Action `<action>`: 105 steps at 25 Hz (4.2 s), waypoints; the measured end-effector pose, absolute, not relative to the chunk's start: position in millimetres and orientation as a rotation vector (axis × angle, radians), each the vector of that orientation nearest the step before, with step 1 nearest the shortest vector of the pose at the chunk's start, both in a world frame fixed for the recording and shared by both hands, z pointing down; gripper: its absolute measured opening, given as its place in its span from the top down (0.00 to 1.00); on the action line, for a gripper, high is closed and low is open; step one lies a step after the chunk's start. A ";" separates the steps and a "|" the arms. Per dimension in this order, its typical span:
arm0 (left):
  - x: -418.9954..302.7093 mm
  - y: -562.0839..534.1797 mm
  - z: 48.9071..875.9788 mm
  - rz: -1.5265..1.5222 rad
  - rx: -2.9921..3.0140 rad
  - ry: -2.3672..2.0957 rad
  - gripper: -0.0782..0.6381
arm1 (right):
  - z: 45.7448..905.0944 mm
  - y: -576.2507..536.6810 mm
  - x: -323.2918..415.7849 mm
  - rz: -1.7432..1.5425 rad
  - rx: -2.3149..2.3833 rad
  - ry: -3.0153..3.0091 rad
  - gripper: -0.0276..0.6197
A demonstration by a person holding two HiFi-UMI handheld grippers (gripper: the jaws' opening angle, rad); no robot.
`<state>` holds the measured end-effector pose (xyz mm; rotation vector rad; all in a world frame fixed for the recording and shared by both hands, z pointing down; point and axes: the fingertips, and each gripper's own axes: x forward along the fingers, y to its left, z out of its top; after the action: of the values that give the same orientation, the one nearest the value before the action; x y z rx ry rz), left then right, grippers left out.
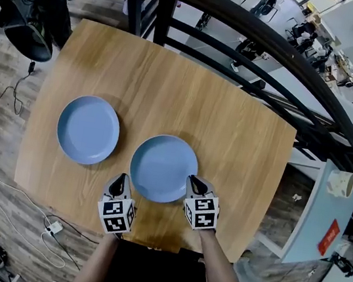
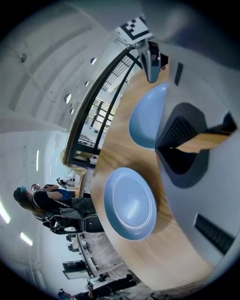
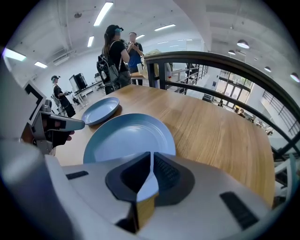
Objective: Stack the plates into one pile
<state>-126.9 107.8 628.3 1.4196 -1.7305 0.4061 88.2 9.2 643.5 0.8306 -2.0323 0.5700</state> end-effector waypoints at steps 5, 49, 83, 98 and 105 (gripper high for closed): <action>-132.6 115.5 612.2 0.378 1.450 -1.757 0.86 | 625.3 16.3 69.7 0.589 0.838 -2.100 0.90; -124.6 235.0 486.8 0.229 1.450 -2.030 0.86 | 481.2 120.7 -17.0 0.547 0.636 -2.603 0.91; -339.9 182.4 529.8 0.298 1.509 -1.863 0.86 | 503.5 80.8 -191.8 0.591 0.783 -2.489 0.91; -363.3 145.2 574.1 0.334 1.488 -1.756 0.86 | 558.2 43.7 -200.9 0.648 0.825 -2.330 0.91; -374.8 140.3 591.1 0.341 1.457 -1.726 0.86 | 578.2 35.1 -207.5 0.653 0.815 -2.285 0.90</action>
<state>-374.8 140.3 591.1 1.4569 -1.7259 0.3406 -207.5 35.1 578.2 0.8152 -2.2854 0.6526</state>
